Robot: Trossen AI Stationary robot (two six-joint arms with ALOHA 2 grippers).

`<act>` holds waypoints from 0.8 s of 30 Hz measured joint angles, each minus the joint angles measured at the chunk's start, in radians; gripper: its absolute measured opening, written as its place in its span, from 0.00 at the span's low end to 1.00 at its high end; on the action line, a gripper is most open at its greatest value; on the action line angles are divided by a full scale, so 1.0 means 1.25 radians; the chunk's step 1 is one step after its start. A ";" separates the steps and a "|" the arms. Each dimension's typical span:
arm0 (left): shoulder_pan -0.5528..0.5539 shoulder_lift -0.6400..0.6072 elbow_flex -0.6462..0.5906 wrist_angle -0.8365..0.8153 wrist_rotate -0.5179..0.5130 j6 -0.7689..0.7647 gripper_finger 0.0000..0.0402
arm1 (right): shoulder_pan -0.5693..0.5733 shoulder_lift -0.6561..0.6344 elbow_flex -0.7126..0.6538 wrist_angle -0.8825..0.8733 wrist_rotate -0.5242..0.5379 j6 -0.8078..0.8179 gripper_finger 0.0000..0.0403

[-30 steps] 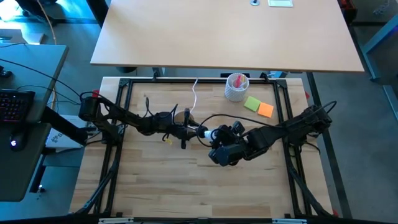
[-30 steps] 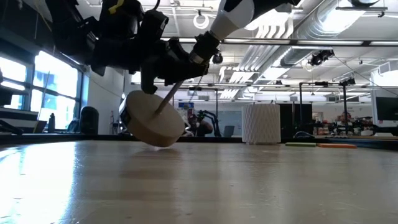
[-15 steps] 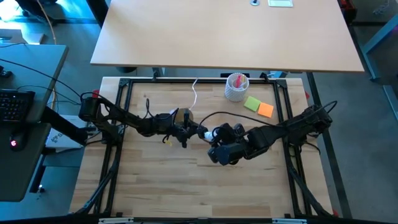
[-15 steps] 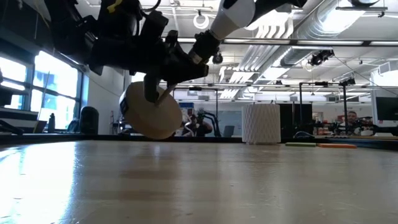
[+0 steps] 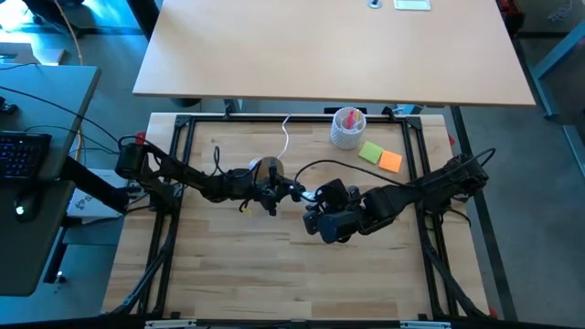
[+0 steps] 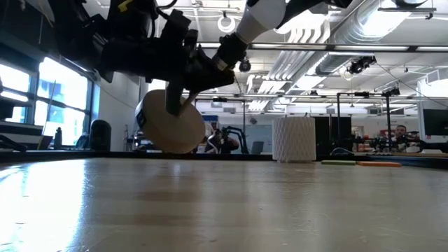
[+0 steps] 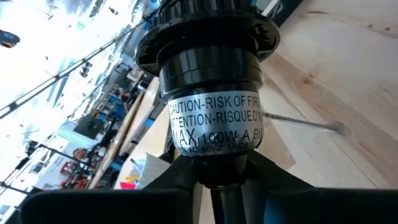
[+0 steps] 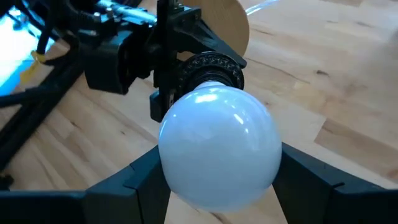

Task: Screw lightbulb
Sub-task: Insert the white lightbulb into the desk lamp

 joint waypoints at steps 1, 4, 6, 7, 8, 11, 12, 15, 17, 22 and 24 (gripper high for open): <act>-0.002 0.000 0.000 0.004 -0.001 0.004 0.14 | 0.000 0.000 0.000 0.001 0.000 0.011 0.57; -0.006 0.000 0.000 0.010 -0.002 0.025 0.14 | 0.001 0.000 0.000 0.007 0.000 0.041 0.57; -0.006 0.000 0.000 0.010 -0.005 0.038 0.14 | 0.001 0.000 0.000 0.012 -0.001 0.067 0.57; -0.006 0.000 0.000 0.010 -0.005 0.043 0.14 | 0.001 0.000 0.000 0.014 0.000 0.079 0.57; -0.006 0.000 0.000 0.010 -0.005 0.044 0.14 | 0.001 0.000 0.000 0.017 0.000 0.094 0.57; -0.008 -0.001 0.000 0.012 -0.006 0.051 0.14 | 0.001 0.000 0.000 0.026 0.000 0.142 0.57; -0.009 -0.001 0.000 0.013 -0.008 0.060 0.14 | 0.001 0.000 -0.001 0.031 0.000 0.155 0.57; -0.014 -0.002 0.000 0.023 -0.018 0.085 0.13 | 0.001 -0.002 -0.001 0.041 0.002 0.200 0.57; -0.016 -0.002 0.000 0.034 -0.027 0.096 0.13 | 0.004 -0.003 -0.001 0.047 0.013 0.242 0.57; -0.018 -0.002 0.000 0.064 -0.045 0.123 0.13 | 0.011 -0.003 -0.001 0.061 0.045 0.351 0.58; -0.018 -0.002 0.000 0.075 -0.053 0.134 0.12 | 0.014 -0.003 -0.001 0.064 0.058 0.384 0.58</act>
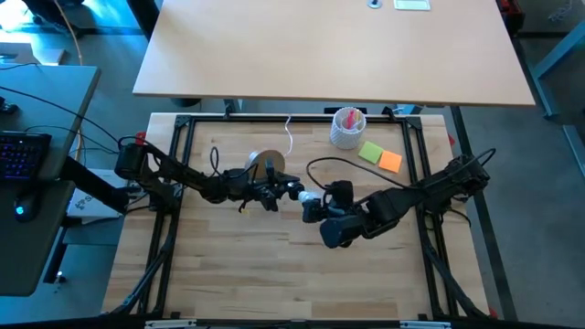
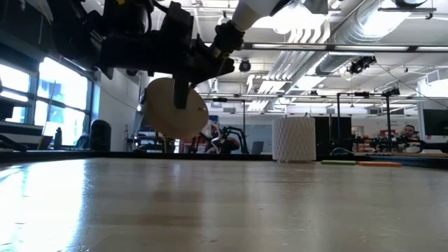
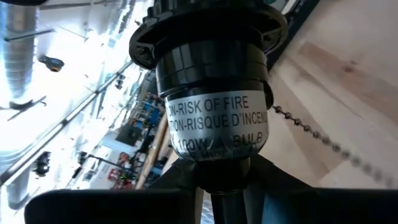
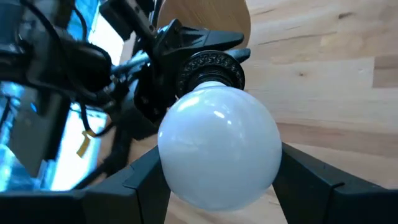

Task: Screw lightbulb
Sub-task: Insert the white lightbulb into the desk lamp

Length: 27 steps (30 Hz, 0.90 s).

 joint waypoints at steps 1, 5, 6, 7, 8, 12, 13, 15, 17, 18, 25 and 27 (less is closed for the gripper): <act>0.000 0.000 0.000 0.005 -0.003 0.001 0.12 | 0.001 0.000 0.000 0.002 0.005 0.013 0.58; -0.001 0.000 0.000 0.015 -0.021 0.002 0.12 | 0.001 0.000 0.000 0.005 0.018 0.048 0.58; -0.001 0.000 0.000 0.016 -0.025 0.002 0.12 | 0.001 0.000 0.000 0.004 0.022 0.052 0.58; -0.001 0.000 0.000 0.017 -0.030 0.002 0.12 | 0.001 0.000 0.000 0.004 0.026 0.054 0.58; -0.001 0.003 0.000 0.023 -0.036 0.003 0.12 | 0.001 0.000 0.000 0.004 0.028 0.055 0.58; -0.001 0.022 -0.001 0.054 -0.043 -0.001 0.12 | 0.001 0.000 0.000 0.002 0.025 0.056 0.58; -0.002 0.027 -0.002 0.058 -0.043 -0.002 0.12 | 0.001 0.000 0.000 0.002 0.024 0.054 0.58; -0.002 0.036 -0.002 0.071 -0.044 -0.004 0.12 | 0.001 0.000 0.000 -0.001 0.020 0.047 0.58; -0.003 0.044 -0.002 0.084 -0.045 -0.006 0.12 | 0.001 0.000 0.000 -0.002 0.019 0.042 0.58; -0.003 0.045 -0.002 0.087 -0.046 -0.009 0.12 | 0.001 0.000 0.000 -0.002 0.018 0.041 0.58; -0.003 0.046 -0.002 0.088 -0.044 -0.028 0.12 | 0.001 0.000 0.000 0.002 0.018 0.007 0.58; -0.003 0.046 -0.002 0.080 -0.035 -0.040 0.12 | 0.001 0.000 0.000 0.004 0.016 0.005 0.59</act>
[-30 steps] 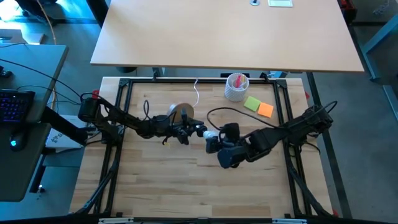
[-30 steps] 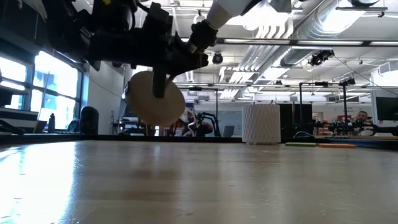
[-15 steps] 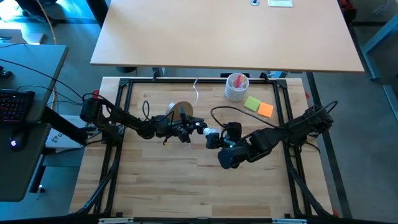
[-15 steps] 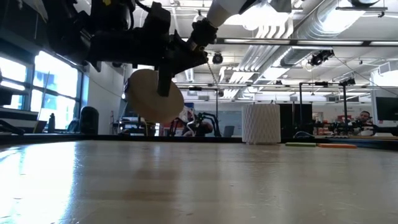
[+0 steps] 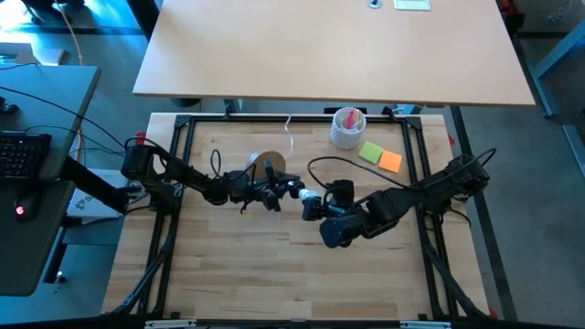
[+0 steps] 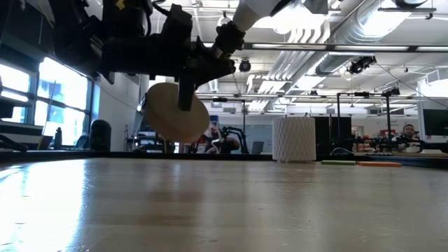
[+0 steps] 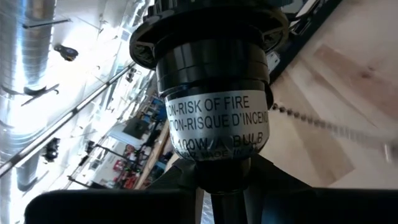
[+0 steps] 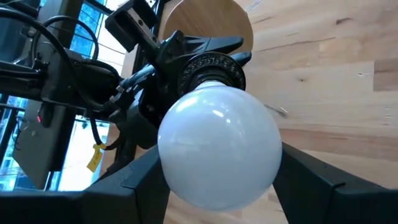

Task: Screw lightbulb
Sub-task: Insert the white lightbulb into the desk lamp

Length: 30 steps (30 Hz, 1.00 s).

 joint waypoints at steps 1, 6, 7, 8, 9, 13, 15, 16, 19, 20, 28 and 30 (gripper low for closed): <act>0.000 0.000 0.000 -0.004 0.004 -0.009 0.12 | 0.000 0.000 0.000 0.000 -0.002 0.000 0.61; -0.002 0.000 0.000 -0.015 0.018 -0.036 0.12 | -0.002 0.001 0.000 0.014 -0.001 -0.014 0.69; -0.002 0.000 0.000 -0.015 0.019 -0.038 0.12 | -0.002 0.001 -0.001 0.012 0.001 -0.016 0.70; -0.002 0.000 0.000 -0.017 0.025 -0.039 0.12 | -0.002 0.001 -0.001 0.016 0.002 -0.022 0.70; -0.002 0.000 0.000 -0.020 0.033 -0.045 0.12 | -0.003 0.001 -0.001 0.021 0.000 -0.028 0.70; -0.002 0.000 0.000 -0.024 0.059 -0.089 0.12 | -0.003 0.001 -0.001 0.039 -0.002 -0.046 0.70; -0.002 0.000 0.000 -0.025 0.068 -0.105 0.12 | -0.004 0.001 -0.001 0.039 0.001 -0.055 0.70; -0.002 0.000 0.002 -0.025 0.087 -0.108 0.12 | -0.006 0.003 -0.001 0.039 0.014 -0.060 0.70; -0.002 0.000 0.005 -0.033 0.149 -0.144 0.12 | -0.013 0.003 -0.002 0.035 0.045 -0.068 0.70; 0.001 0.000 0.004 -0.034 0.158 -0.156 0.12 | -0.012 0.001 -0.002 0.035 0.047 -0.068 0.70; 0.044 0.001 0.002 -0.034 0.202 -0.263 0.12 | -0.013 -0.016 -0.002 0.054 0.071 -0.120 0.70; 0.062 0.001 0.002 -0.033 0.229 -0.296 0.12 | -0.011 -0.029 -0.002 0.056 0.103 -0.147 0.70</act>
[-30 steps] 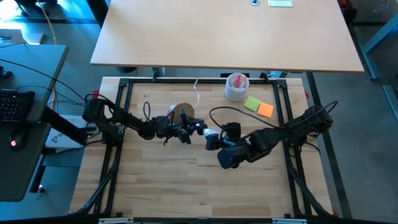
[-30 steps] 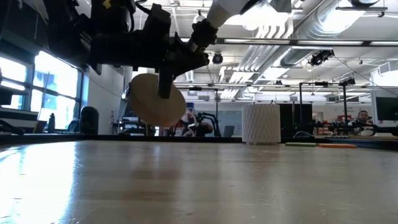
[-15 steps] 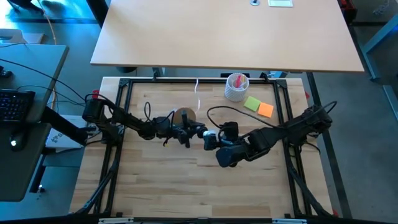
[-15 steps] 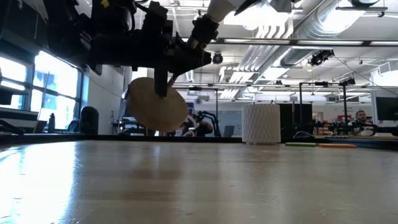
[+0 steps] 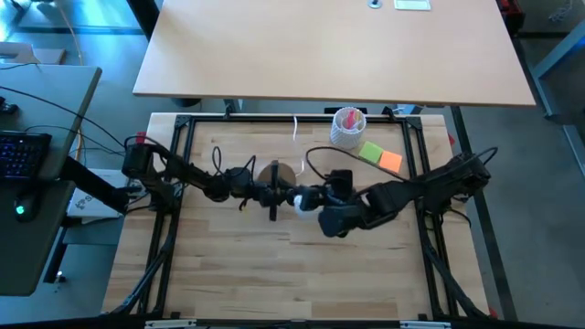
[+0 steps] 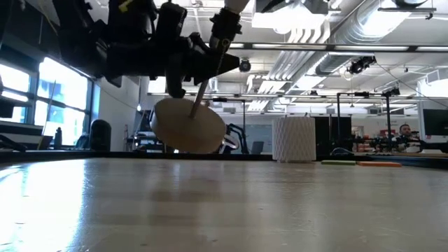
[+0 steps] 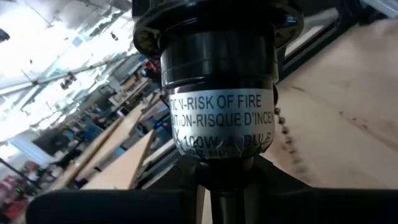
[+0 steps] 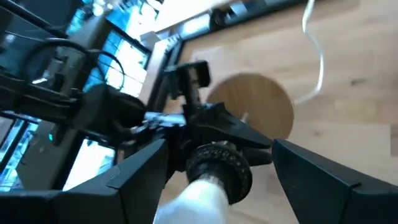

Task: Screw lightbulb
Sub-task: Insert the white lightbulb into the desk lamp

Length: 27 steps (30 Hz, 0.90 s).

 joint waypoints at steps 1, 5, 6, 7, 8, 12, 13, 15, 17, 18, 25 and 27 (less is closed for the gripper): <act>0.006 0.000 0.000 0.000 0.008 -0.013 0.12 | 0.001 -0.010 0.000 0.000 0.018 -0.014 0.70; 0.027 0.000 -0.001 -0.006 0.018 -0.037 0.12 | 0.013 -0.054 0.000 -0.002 0.093 -0.106 0.70; 0.030 0.000 -0.001 -0.006 0.020 -0.042 0.12 | 0.018 -0.065 0.000 -0.001 0.113 -0.143 0.70; 0.033 0.000 -0.001 -0.009 0.024 -0.046 0.12 | 0.023 -0.077 0.000 0.001 0.126 -0.194 0.70; 0.037 0.000 -0.001 -0.012 0.032 -0.051 0.12 | 0.030 -0.090 0.000 0.007 0.129 -0.265 0.70; 0.044 0.000 -0.002 -0.039 0.060 -0.069 0.12 | 0.053 -0.135 0.002 0.106 0.016 -0.757 0.70; 0.044 0.000 -0.002 -0.044 0.062 -0.073 0.12 | 0.059 -0.141 0.002 0.129 -0.023 -0.884 0.70; 0.044 0.000 -0.002 -0.059 0.061 -0.086 0.12 | 0.066 -0.144 0.002 0.178 -0.079 -1.106 0.70; 0.045 0.000 -0.002 -0.071 0.061 -0.095 0.12 | 0.071 -0.140 0.002 0.202 -0.126 -1.286 0.69; 0.046 0.000 -0.002 -0.075 0.061 -0.096 0.12 | 0.069 -0.134 0.002 0.205 -0.149 -1.350 0.69; 0.047 0.000 -0.001 -0.089 0.060 -0.138 0.12 | 0.030 -0.066 0.014 0.124 -0.212 -1.585 0.68; 0.047 0.000 -0.001 -0.091 0.059 -0.150 0.12 | 0.020 -0.051 0.033 0.096 -0.212 -1.616 0.68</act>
